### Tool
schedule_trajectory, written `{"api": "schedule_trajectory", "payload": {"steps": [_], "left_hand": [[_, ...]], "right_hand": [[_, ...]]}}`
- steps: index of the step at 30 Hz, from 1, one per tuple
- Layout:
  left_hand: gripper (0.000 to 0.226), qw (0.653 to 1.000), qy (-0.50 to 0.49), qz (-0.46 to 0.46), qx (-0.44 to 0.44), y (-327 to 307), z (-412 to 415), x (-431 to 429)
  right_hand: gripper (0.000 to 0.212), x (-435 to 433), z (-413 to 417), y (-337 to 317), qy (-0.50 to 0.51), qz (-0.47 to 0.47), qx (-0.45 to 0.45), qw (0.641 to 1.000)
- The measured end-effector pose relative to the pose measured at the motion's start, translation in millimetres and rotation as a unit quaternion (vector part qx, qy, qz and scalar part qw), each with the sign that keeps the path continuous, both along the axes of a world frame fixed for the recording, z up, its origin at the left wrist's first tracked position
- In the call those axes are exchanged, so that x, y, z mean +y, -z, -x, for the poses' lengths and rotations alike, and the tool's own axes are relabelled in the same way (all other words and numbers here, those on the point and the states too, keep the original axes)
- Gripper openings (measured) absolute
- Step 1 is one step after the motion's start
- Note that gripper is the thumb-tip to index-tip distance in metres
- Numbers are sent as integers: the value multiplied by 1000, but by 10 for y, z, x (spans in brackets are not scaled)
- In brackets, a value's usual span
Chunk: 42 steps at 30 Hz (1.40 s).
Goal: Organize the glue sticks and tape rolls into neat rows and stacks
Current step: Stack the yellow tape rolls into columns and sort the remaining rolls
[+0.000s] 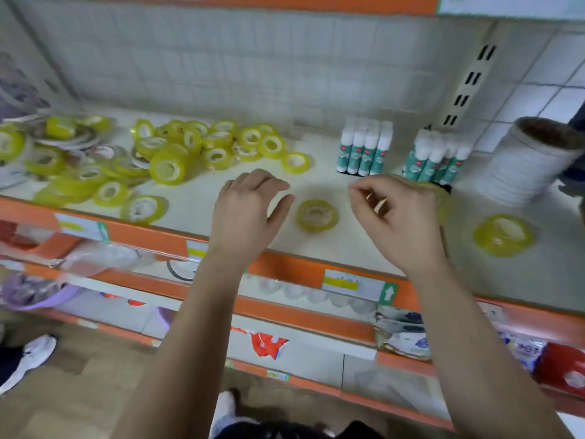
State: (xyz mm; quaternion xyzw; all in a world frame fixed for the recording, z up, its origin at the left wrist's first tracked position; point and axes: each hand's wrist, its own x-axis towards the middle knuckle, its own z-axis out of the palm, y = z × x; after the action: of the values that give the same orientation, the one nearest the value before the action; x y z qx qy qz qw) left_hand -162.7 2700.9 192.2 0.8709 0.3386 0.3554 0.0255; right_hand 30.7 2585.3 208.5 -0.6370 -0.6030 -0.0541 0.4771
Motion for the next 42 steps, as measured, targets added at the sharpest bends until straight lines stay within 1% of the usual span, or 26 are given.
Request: {"api": "schedule_trajectory", "payload": {"steps": [3, 8, 12, 17, 21, 24, 27, 29, 32, 36, 40, 42], "left_hand": [[25, 1000, -29, 8, 4, 39, 468, 182], [27, 998, -66, 20, 4, 67, 1135, 525], [27, 997, -79, 26, 1, 122, 1598, 781], [23, 997, -67, 29, -1, 219, 2099, 1084], [22, 999, -38, 28, 6, 259, 2329, 1275], [23, 999, -14, 31, 3, 262, 2432, 1373], [19, 1000, -2, 28, -9, 280, 2512, 1429], [16, 1000, 2, 26, -15, 301, 2541, 1450], [15, 999, 5, 26, -19, 335, 2565, 1481], [15, 999, 13, 35, -21, 342, 2585, 1529], [13, 999, 18, 22, -25, 312, 2605, 1585], [13, 999, 16, 8, -31, 289, 2626, 1618]], "right_hand": [[11, 345, 386, 17, -42, -1, -7, 999], [9, 872, 1018, 85, -73, 28, -13, 997], [9, 1196, 1455, 193, -103, 64, 2, 993], [12, 1527, 1961, 323, -139, 107, -1, 984], [19, 1733, 2256, 362, -150, 153, -7, 977], [19, 1813, 2375, 390, -156, 184, -15, 970], [17, 1858, 2379, 392, -148, 232, -18, 961], [20, 1878, 2357, 387, -138, 264, -12, 954], [21, 1888, 2347, 397, -110, 256, 0, 960], [20, 1872, 2356, 426, -80, 236, -14, 968], [30, 1860, 2349, 420, -77, 254, -1, 964], [29, 1861, 2351, 423, -69, 255, 4, 964]]}}
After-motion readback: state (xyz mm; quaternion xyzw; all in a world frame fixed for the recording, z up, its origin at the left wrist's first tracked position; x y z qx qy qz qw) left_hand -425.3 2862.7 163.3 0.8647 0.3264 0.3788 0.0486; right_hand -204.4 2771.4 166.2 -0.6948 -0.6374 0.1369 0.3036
